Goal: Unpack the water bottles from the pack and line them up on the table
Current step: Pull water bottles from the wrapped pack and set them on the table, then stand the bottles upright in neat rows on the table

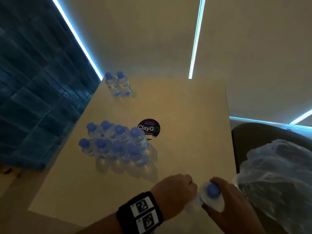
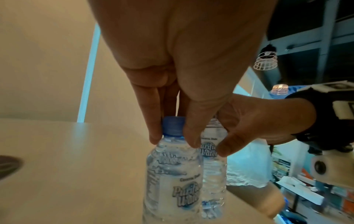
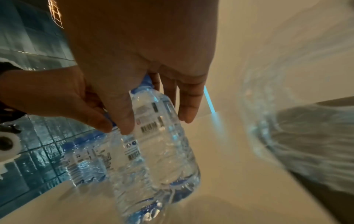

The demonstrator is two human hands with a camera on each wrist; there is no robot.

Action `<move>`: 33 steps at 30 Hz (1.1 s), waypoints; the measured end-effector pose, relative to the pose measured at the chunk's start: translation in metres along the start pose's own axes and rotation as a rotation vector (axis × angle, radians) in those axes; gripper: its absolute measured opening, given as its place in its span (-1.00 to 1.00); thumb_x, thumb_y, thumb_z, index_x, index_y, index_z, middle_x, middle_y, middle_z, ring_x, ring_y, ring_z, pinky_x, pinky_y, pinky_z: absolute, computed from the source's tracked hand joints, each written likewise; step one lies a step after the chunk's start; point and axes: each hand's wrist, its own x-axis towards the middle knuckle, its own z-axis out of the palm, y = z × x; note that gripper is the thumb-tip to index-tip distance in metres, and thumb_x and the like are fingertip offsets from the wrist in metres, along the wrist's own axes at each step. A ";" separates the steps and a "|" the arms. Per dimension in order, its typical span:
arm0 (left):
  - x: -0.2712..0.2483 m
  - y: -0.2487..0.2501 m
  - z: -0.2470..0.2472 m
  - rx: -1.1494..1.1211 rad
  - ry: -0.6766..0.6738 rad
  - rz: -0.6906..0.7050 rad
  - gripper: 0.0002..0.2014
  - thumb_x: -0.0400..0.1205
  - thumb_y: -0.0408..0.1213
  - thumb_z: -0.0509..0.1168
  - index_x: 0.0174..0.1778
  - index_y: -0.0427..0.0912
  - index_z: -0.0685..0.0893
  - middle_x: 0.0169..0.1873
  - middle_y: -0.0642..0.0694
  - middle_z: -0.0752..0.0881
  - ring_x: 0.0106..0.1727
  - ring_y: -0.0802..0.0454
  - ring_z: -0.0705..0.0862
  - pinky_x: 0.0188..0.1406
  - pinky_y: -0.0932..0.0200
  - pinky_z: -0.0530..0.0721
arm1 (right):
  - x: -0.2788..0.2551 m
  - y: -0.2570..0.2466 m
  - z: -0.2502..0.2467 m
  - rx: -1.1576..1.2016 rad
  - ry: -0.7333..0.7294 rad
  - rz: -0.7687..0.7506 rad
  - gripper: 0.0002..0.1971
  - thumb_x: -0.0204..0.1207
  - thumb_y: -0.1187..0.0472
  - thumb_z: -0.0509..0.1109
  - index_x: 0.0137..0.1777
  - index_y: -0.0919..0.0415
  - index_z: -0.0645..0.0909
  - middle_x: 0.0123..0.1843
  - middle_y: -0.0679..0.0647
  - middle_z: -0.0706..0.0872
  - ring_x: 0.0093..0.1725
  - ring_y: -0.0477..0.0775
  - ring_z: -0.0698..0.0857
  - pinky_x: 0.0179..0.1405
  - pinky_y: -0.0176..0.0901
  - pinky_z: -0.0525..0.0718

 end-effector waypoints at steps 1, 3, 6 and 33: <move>-0.007 -0.012 -0.007 -0.003 -0.026 -0.038 -0.93 0.54 -0.45 0.27 -0.12 -0.24 0.60 -0.15 -0.24 0.64 -0.20 -0.24 0.64 -0.26 -0.13 0.71 | 0.018 -0.014 0.011 0.003 -0.028 -0.021 -0.23 0.17 0.01 0.70 0.31 -0.22 0.32 0.09 -0.27 0.52 0.12 -0.21 0.55 0.10 -0.35 0.48; -0.010 -0.038 -0.020 -0.037 -0.014 -0.099 -0.89 0.52 -0.49 0.29 -0.12 -0.22 0.61 -0.14 -0.22 0.65 -0.17 -0.20 0.65 -0.23 -0.07 0.71 | 0.045 -0.031 0.033 -0.034 -0.025 -0.034 -0.33 0.23 0.10 0.65 0.32 -0.10 0.43 0.12 -0.17 0.60 0.13 -0.05 0.62 0.08 -0.30 0.54; -0.001 -0.080 -0.042 0.036 0.049 -0.154 -0.87 0.54 -0.50 0.31 -0.06 -0.23 0.60 -0.06 -0.21 0.64 -0.07 -0.16 0.66 -0.12 0.01 0.66 | 0.076 -0.060 0.058 -0.020 0.050 -0.021 -0.51 0.30 0.14 0.56 0.21 -0.03 0.49 0.05 -0.05 0.65 0.01 0.08 0.63 -0.07 -0.10 0.64; -0.152 -0.308 -0.138 -0.111 -0.045 -0.749 -0.49 0.44 0.04 0.51 0.31 0.04 0.64 0.26 -0.05 0.66 0.31 -0.03 0.57 0.24 0.15 0.45 | 0.252 -0.316 0.058 -0.554 -0.241 -0.515 -0.60 0.48 0.00 0.39 0.26 0.13 0.50 0.11 0.20 0.61 0.06 0.28 0.66 -0.07 0.04 0.60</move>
